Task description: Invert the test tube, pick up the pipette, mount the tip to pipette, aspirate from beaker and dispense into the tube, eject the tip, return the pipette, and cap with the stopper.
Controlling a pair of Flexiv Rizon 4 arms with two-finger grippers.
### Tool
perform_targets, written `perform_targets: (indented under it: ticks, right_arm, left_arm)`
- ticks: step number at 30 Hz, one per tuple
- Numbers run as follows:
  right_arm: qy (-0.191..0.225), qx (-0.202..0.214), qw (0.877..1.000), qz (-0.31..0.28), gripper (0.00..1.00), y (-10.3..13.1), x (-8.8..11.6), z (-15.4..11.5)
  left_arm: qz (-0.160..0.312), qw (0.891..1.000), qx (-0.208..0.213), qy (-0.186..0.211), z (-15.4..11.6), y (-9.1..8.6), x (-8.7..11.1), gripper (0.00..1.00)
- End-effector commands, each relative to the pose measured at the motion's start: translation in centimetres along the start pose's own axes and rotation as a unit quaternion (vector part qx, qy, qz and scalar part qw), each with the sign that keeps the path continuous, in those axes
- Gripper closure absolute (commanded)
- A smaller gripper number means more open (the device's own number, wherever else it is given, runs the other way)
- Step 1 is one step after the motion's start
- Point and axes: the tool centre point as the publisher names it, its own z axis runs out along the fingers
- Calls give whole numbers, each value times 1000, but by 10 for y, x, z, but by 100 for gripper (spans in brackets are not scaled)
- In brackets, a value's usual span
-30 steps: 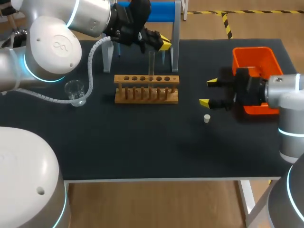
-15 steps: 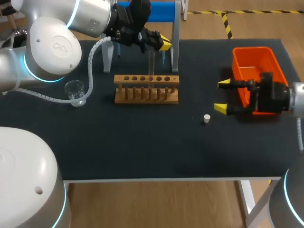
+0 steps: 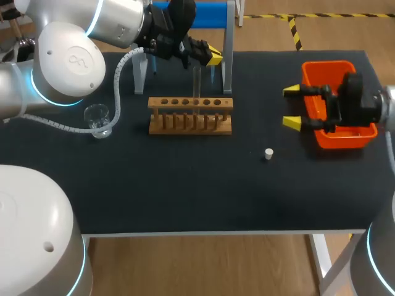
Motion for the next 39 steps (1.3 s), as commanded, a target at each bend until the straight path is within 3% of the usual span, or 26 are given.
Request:
perform_targets:
  ticks: [1, 15, 23, 39]
  right_arm:
    - [53, -14, 998, 5, 0, 2, -27, 23]
    - [101, -26, 994, -21, 0, 34, -23, 84]
    - [95, -31, 995, -33, 0, 50, -31, 113]
    - [96, -45, 994, 3, 0, 67, -42, 144]
  left_arm:
    - [0, 1000, -2, 1, -2, -1, 0, 100]
    - [0, 1000, -2, 1, -2, -1, 0, 100]
    - [0, 1000, -2, 1, -2, -1, 0, 100]
    - [0, 1000, -2, 1, -2, -1, 0, 100]
